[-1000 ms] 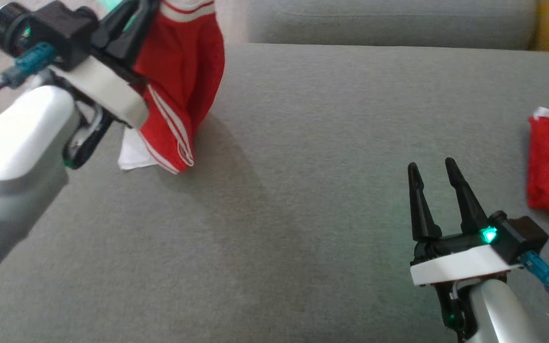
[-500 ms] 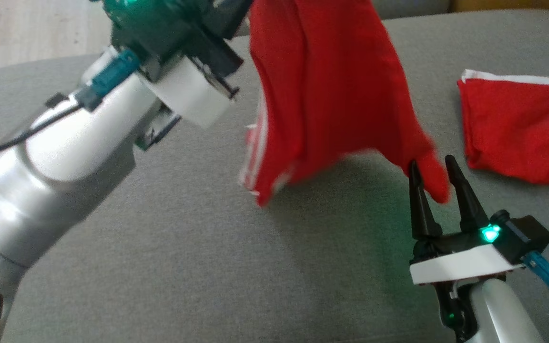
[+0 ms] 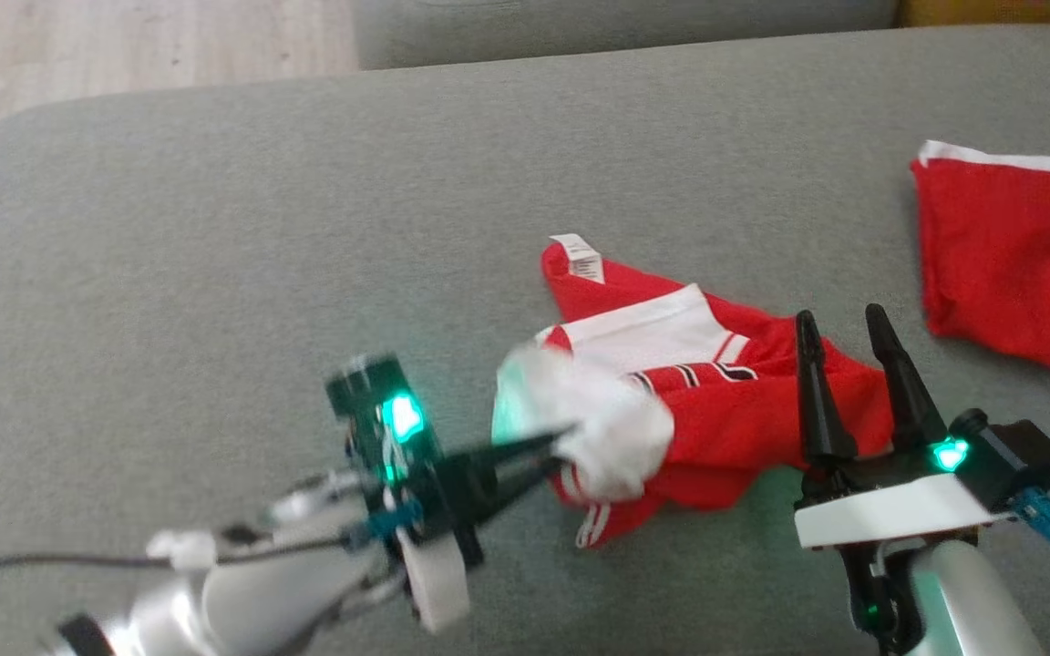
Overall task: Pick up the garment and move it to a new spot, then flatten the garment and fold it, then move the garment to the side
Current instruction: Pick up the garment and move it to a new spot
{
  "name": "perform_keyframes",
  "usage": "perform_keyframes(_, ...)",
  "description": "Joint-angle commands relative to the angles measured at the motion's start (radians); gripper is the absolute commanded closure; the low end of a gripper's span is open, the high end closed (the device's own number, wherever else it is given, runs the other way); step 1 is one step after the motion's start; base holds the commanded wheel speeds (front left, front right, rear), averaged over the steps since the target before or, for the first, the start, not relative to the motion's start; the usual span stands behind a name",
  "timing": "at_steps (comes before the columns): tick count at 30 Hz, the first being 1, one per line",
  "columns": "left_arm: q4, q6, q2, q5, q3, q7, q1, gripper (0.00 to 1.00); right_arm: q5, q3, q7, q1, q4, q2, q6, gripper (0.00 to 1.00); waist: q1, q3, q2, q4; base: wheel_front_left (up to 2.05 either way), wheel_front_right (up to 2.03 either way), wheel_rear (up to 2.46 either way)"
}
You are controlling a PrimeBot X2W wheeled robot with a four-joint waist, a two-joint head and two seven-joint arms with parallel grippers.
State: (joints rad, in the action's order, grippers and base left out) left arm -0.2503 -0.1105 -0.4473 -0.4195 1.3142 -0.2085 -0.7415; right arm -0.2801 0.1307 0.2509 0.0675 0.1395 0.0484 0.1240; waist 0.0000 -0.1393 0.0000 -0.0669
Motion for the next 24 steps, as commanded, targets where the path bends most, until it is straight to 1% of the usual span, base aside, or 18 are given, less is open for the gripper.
perform_keyframes(1, 0.026, -0.009, -0.014, 0.008, -0.035, 0.026, 0.007, 1.0, 0.007, 0.023, 0.011, 0.016, -0.025, 0.002, 0.007, 0.0, 0.0, 0.009, 0.0, 0.025, 0.0, 0.0, 0.0)
perform_keyframes(2, 0.028, -0.015, -0.01, 0.02, -0.035, 0.053, 0.039, 0.59, 0.01, 0.023, 0.011, 0.016, -0.021, 0.002, 0.007, 0.0, 0.0, 0.014, 0.0, 0.034, 0.0, 0.0, 0.0)
perform_keyframes(3, 0.034, -0.018, -0.005, 0.036, -0.035, 0.075, 0.064, 0.0, 0.012, 0.023, 0.011, 0.017, -0.018, 0.002, 0.007, 0.0, 0.0, 0.018, 0.0, 0.044, 0.0, 0.0, 0.0)
perform_keyframes(6, 0.044, -0.019, 0.006, 0.037, -0.034, 0.094, 0.096, 0.0, 0.02, 0.017, 0.011, 0.02, -0.012, 0.002, 0.007, 0.0, 0.0, 0.031, 0.0, 0.073, 0.0, 0.0, 0.0)
perform_keyframes(8, 0.042, -0.02, 0.01, 0.015, -0.038, 0.083, 0.089, 0.0, 0.025, 0.008, 0.011, 0.02, -0.01, 0.002, 0.007, 0.0, 0.0, 0.04, 0.0, 0.097, 0.0, 0.0, 0.0)
perform_keyframes(10, 0.037, -0.017, 0.016, -0.013, -0.064, 0.063, 0.078, 0.0, 0.033, 0.0, 0.011, 0.02, -0.006, 0.002, 0.007, 0.0, 0.0, 0.051, 0.0, 0.121, 0.0, 0.0, 0.0)
perform_keyframes(11, 0.037, -0.017, 0.016, -0.013, -0.064, 0.063, 0.078, 0.0, 0.033, 0.0, 0.011, 0.02, -0.006, 0.002, 0.007, 0.0, 0.0, 0.051, 0.0, 0.121, 0.0, 0.0, 0.0)
perform_keyframes(12, 0.035, -0.009, 0.018, -0.027, -0.083, 0.053, 0.073, 0.0, 0.035, -0.005, 0.011, 0.02, -0.005, 0.002, 0.007, 0.0, 0.0, 0.057, 0.0, 0.132, 0.0, 0.0, 0.0)
perform_keyframes(15, 0.038, 0.034, 0.022, -0.09, -0.164, 0.017, 0.069, 0.0, 0.04, -0.021, 0.011, 0.018, 0.001, 0.002, 0.007, 0.0, 0.0, 0.076, 0.0, 0.165, 0.0, 0.0, 0.0)
perform_keyframes(19, 0.052, 0.108, 0.008, -0.15, -0.27, -0.016, 0.075, 0.0, 0.043, -0.041, 0.011, 0.011, 0.005, 0.002, 0.007, 0.0, 0.0, 0.099, 0.0, 0.205, 0.0, 0.0, 0.0)
perform_keyframes(24, 0.046, 0.237, -0.018, -0.202, -0.4, -0.043, 0.138, 0.0, 0.048, -0.059, 0.011, -0.005, 0.006, 0.002, 0.007, 0.0, 0.0, 0.126, 0.0, 0.244, 0.0, 0.0, 0.0)
